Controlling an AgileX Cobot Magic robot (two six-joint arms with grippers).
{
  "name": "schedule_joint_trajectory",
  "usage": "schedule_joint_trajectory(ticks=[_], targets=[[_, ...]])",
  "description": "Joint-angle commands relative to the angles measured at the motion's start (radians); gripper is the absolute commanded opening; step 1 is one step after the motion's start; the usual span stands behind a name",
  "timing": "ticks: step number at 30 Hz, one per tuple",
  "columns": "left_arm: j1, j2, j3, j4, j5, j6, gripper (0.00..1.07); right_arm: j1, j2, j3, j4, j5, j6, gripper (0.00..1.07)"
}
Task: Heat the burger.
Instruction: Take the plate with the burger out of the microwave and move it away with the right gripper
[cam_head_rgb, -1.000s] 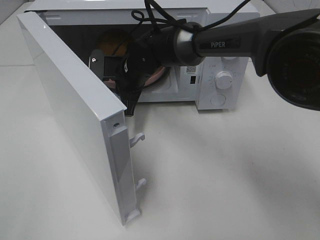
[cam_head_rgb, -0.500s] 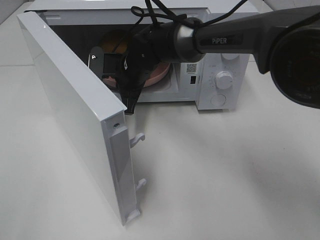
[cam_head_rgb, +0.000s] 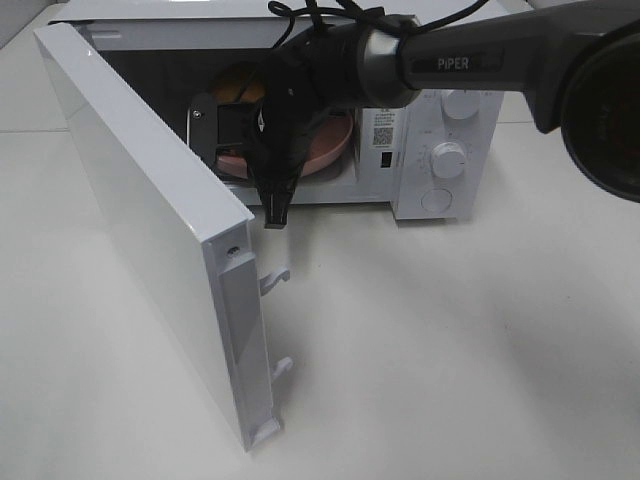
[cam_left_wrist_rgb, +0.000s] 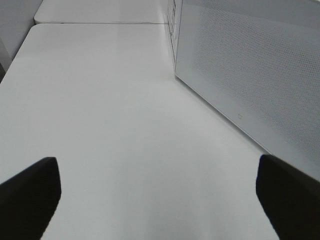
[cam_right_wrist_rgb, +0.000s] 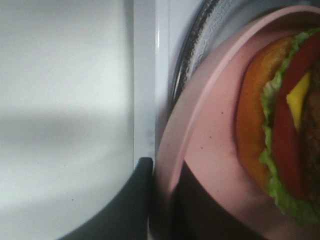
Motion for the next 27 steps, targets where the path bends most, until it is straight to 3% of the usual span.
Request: schedule_joint_trajectory(ticks=[1, 14, 27], targets=[[0.001, -0.013, 0.001, -0.003, 0.0, -0.008, 0.98, -0.002, -0.02, 0.012, 0.021, 0.042, -0.034, 0.0], [0.001, -0.013, 0.001, -0.003, 0.0, -0.008, 0.98, -0.017, -0.168, 0.267, 0.017, -0.144, -0.134, 0.0], [0.001, -0.013, 0.001, -0.003, 0.0, -0.008, 0.98, -0.017, -0.259, 0.428, 0.02, -0.277, -0.2, 0.0]])
